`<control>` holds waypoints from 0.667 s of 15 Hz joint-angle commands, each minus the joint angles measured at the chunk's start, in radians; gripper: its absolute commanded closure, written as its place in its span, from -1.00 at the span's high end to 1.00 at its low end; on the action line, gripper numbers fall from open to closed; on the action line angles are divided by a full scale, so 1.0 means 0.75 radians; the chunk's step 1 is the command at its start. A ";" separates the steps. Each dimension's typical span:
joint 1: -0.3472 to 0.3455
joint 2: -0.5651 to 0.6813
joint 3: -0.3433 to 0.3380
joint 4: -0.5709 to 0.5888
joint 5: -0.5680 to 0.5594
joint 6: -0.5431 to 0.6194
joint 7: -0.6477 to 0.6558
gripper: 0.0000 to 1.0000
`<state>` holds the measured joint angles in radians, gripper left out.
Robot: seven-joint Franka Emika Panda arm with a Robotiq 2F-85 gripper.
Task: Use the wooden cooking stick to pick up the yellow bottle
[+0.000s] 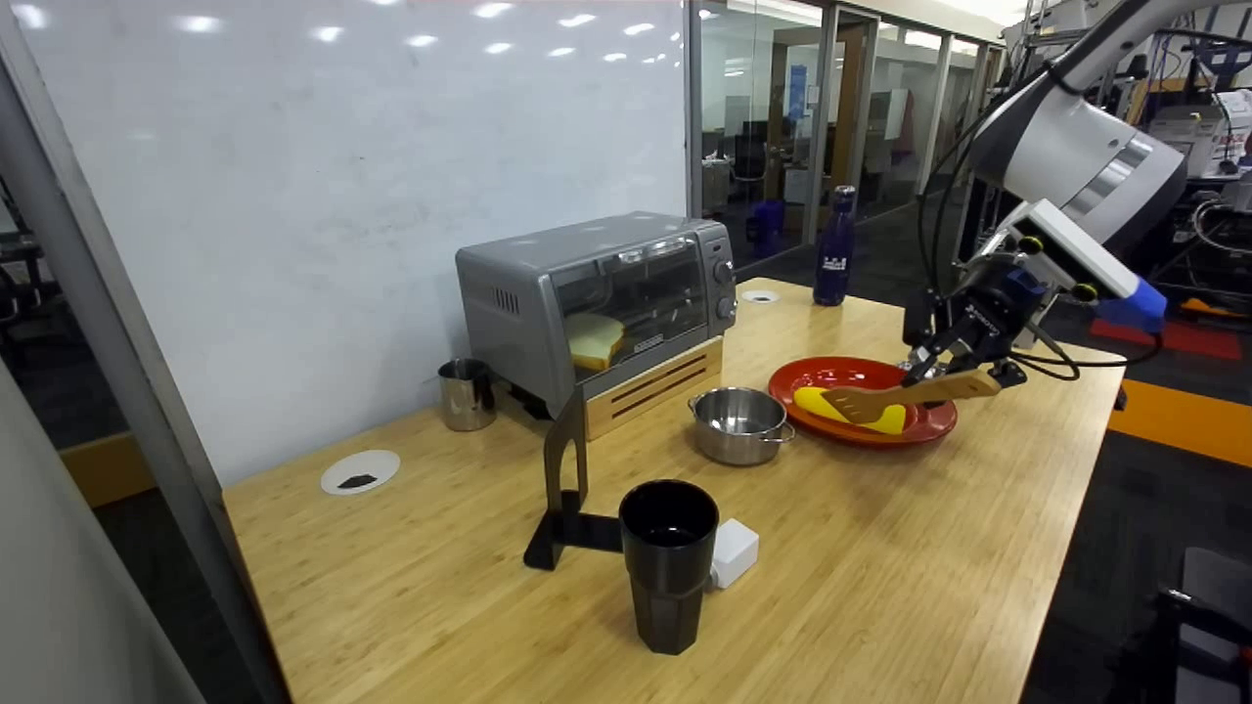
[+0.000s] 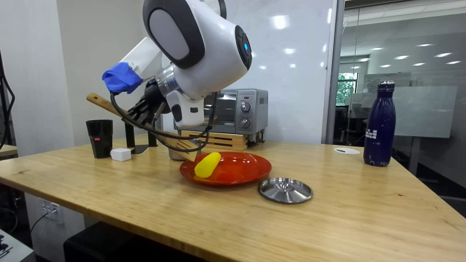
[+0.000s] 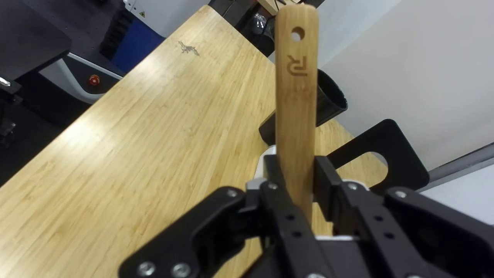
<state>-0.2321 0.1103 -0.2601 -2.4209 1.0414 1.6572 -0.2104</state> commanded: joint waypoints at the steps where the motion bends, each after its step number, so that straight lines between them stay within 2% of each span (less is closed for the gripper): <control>1: -0.034 0.123 -0.006 0.075 -0.004 -0.070 -0.041 -0.87; 5: -0.037 0.160 -0.008 0.115 -0.050 -0.055 -0.003 -0.87; 10: -0.031 0.133 -0.024 0.171 -0.285 -0.069 0.142 -0.87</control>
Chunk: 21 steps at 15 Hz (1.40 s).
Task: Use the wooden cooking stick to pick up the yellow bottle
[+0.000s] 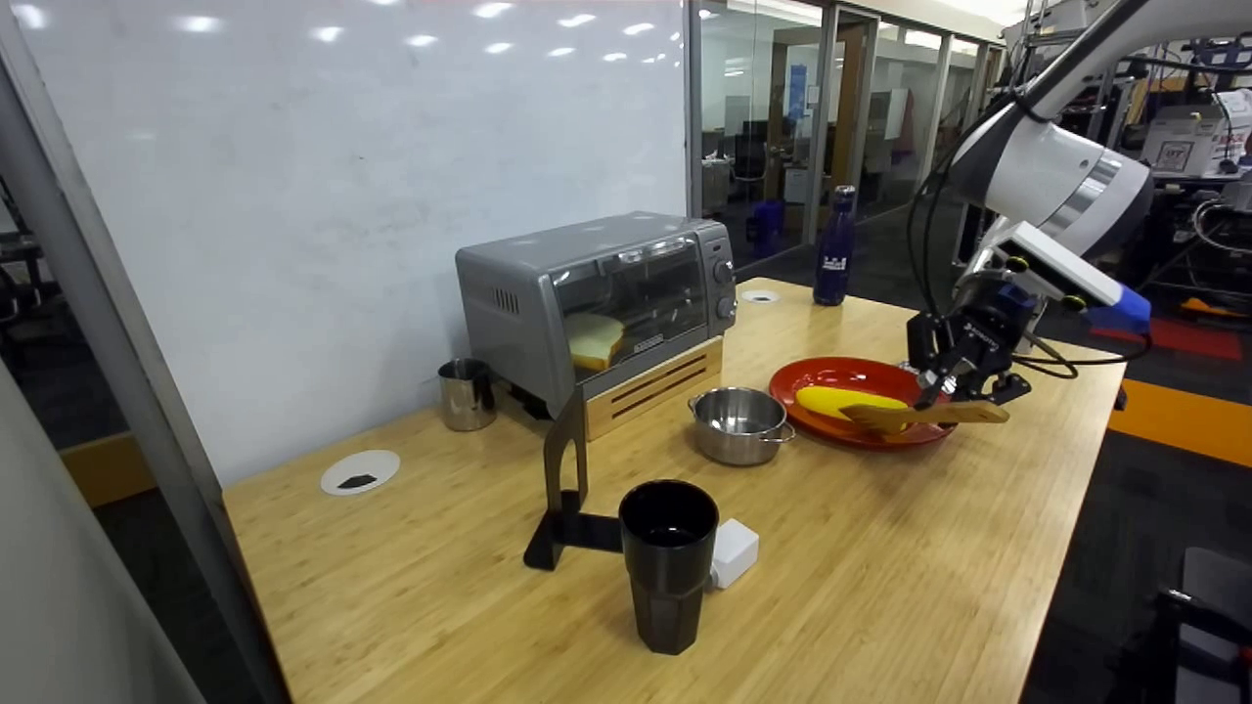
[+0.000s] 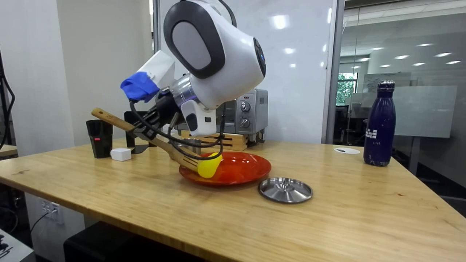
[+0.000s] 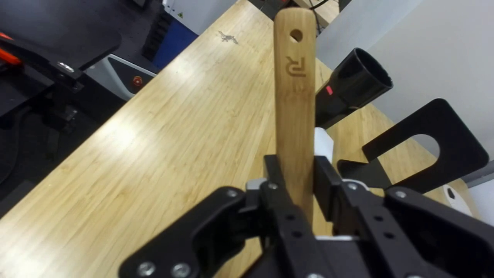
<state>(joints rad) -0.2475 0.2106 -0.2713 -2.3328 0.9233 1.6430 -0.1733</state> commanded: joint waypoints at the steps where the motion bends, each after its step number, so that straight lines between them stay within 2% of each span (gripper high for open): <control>1: -0.006 -0.008 -0.007 0.068 -0.184 -0.058 0.132 -0.87; 6: 0.003 -0.020 0.007 0.147 -0.390 -0.141 0.260 -0.87; 11: 0.031 -0.018 0.040 0.215 -0.520 -0.205 0.318 -0.87; 16: 0.049 -0.008 0.069 0.254 -0.565 -0.197 0.322 -0.87; 21: 0.018 0.067 0.058 0.320 -0.556 -0.181 0.259 -0.87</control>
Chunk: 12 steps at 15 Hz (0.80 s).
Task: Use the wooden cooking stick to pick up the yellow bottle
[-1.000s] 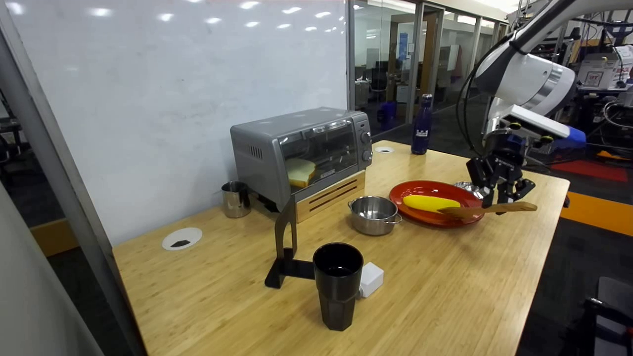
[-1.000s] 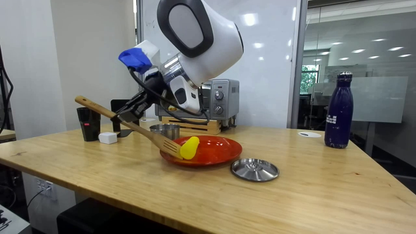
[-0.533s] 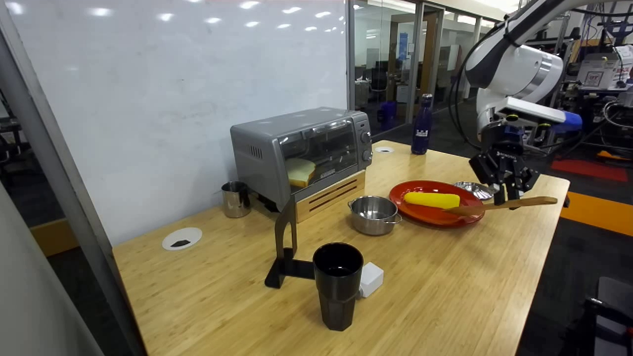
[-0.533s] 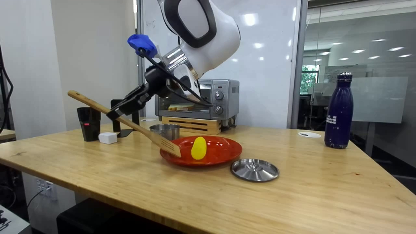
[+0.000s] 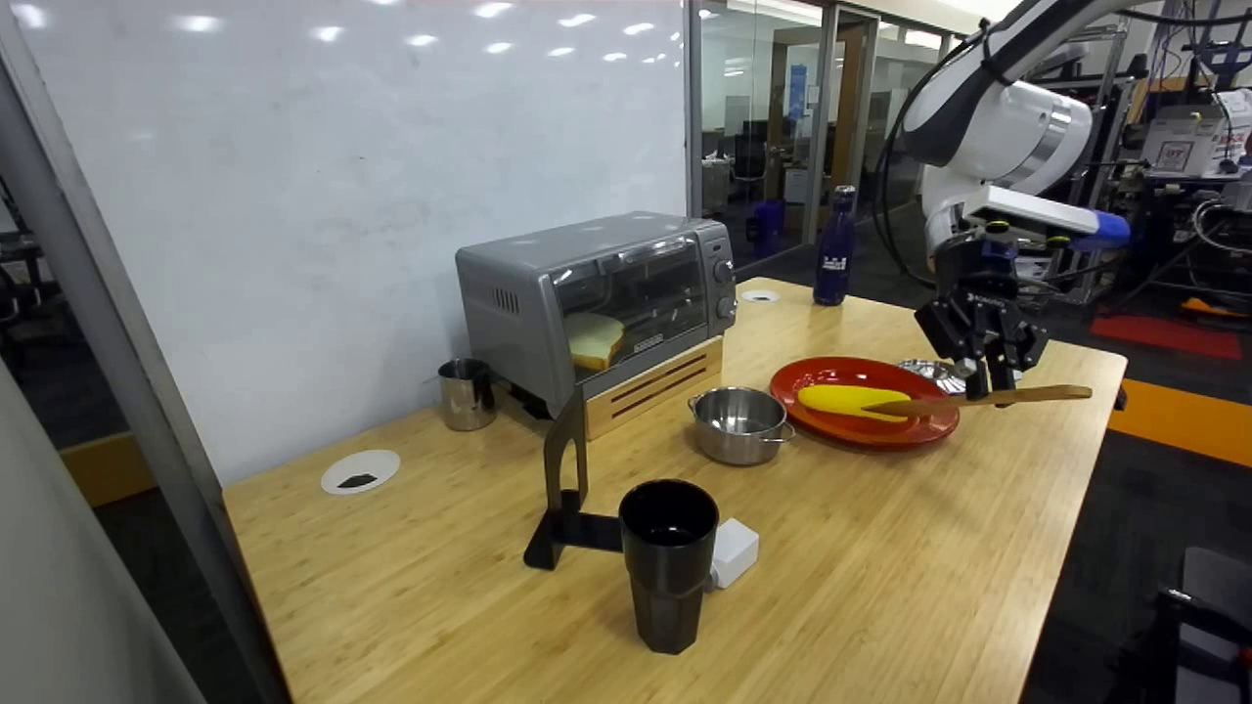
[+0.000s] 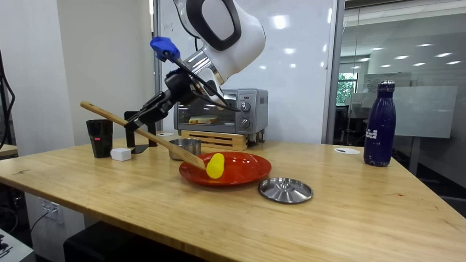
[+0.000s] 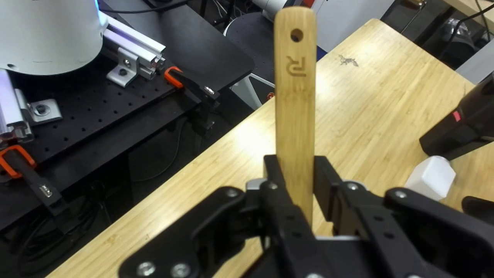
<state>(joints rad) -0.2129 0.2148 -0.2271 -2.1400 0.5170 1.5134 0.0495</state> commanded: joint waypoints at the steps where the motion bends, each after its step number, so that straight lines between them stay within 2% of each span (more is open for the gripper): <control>1: -0.035 0.076 -0.001 0.075 -0.009 -0.013 -0.049 -0.87; 12: -0.073 0.199 0.007 0.214 -0.071 -0.018 -0.193 -0.87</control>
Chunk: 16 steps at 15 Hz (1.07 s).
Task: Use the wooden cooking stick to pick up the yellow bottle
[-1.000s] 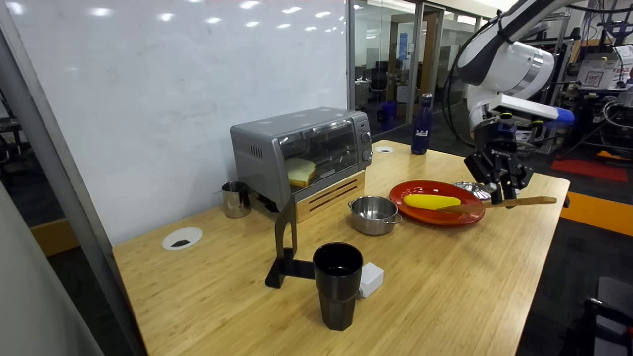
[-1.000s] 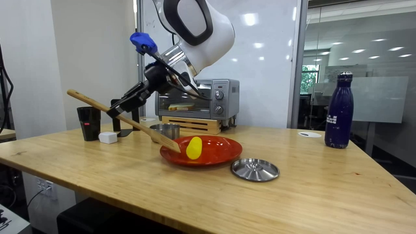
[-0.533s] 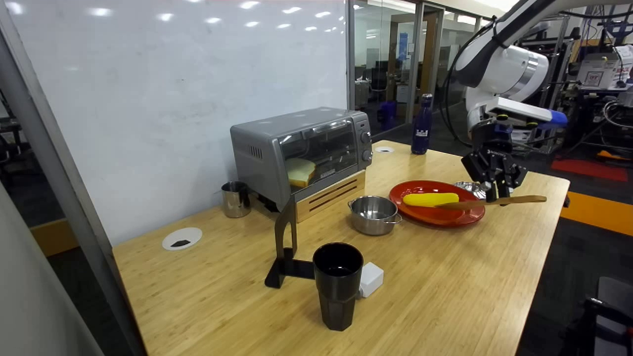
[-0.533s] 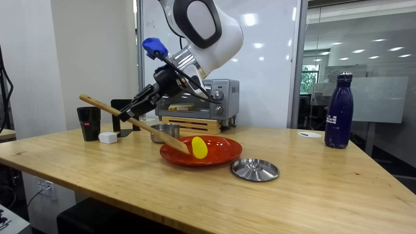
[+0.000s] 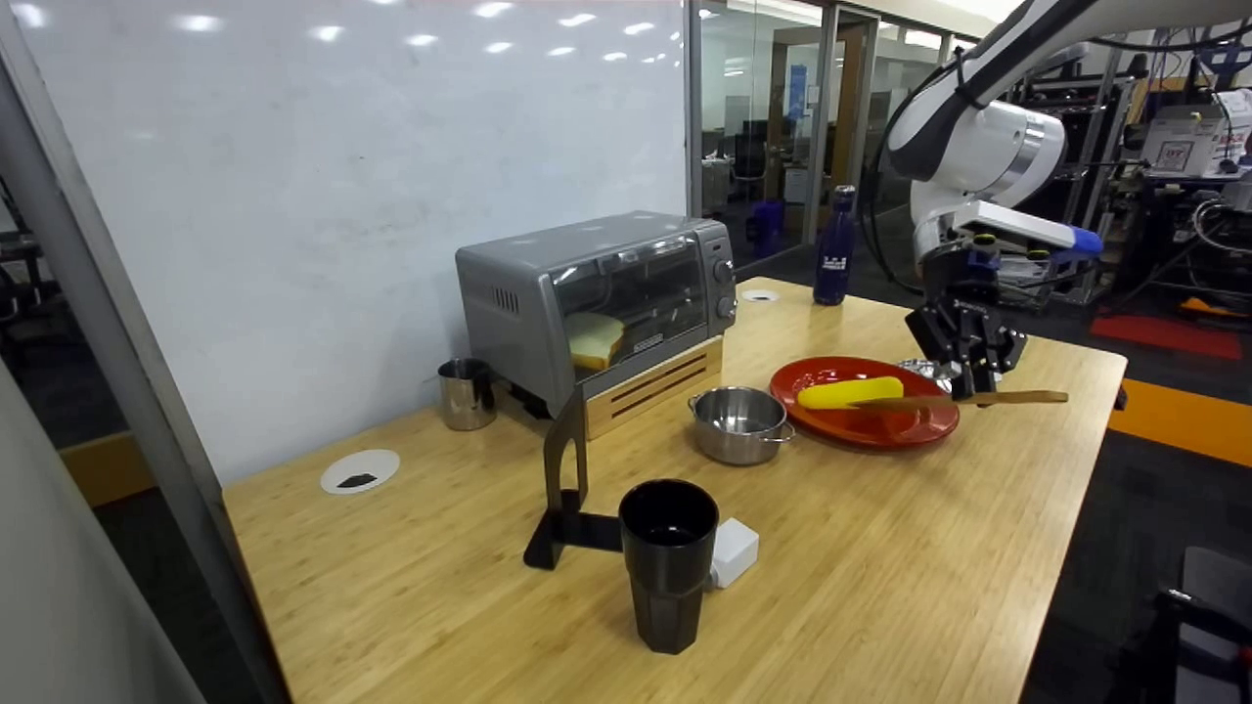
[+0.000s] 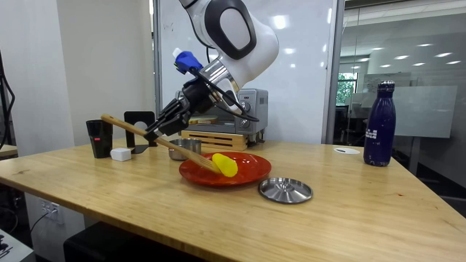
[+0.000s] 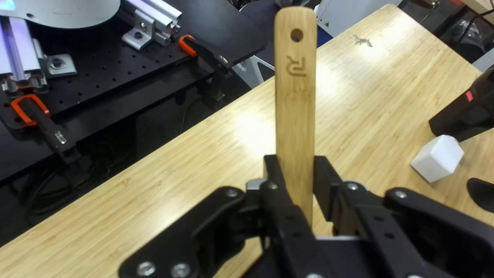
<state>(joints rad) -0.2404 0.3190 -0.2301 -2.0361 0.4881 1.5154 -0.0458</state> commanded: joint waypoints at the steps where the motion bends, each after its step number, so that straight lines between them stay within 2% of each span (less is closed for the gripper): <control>1: -0.041 0.073 0.011 0.089 -0.036 -0.018 -0.078 -0.87; 7: -0.066 0.138 0.021 0.153 -0.059 -0.049 -0.148 -0.87; 16: -0.067 0.179 0.023 0.242 -0.165 -0.088 -0.150 -0.87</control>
<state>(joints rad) -0.2696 0.4212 -0.2294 -1.9070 0.3994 1.4854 -0.1460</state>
